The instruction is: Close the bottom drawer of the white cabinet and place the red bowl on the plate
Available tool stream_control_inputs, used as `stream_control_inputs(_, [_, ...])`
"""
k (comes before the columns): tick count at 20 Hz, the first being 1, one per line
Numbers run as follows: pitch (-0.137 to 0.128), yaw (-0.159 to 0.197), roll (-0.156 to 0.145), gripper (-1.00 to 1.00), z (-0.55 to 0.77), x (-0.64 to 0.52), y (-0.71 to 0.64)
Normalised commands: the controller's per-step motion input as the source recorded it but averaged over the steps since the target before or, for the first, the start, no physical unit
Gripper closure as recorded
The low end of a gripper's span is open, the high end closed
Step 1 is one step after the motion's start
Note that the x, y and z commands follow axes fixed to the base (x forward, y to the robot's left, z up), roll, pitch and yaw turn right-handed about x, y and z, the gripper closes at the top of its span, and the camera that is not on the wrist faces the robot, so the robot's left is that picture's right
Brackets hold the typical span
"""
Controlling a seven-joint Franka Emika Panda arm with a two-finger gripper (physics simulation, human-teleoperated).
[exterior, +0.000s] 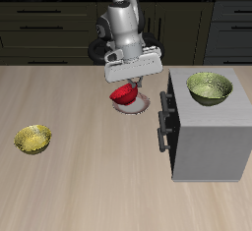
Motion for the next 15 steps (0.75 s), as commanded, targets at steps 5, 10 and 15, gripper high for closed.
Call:
stream_control_inputs(5, [0.015,-0.007,-0.007,1.0,-0.1,-0.02,-0.03])
stream_control_inputs(10, [0.037,-0.005,-0.017,1.0,-0.24,0.02,-0.04])
stream_control_inputs(15, [0.035,-0.005,-0.012,1.0,-0.19,0.02,0.03])
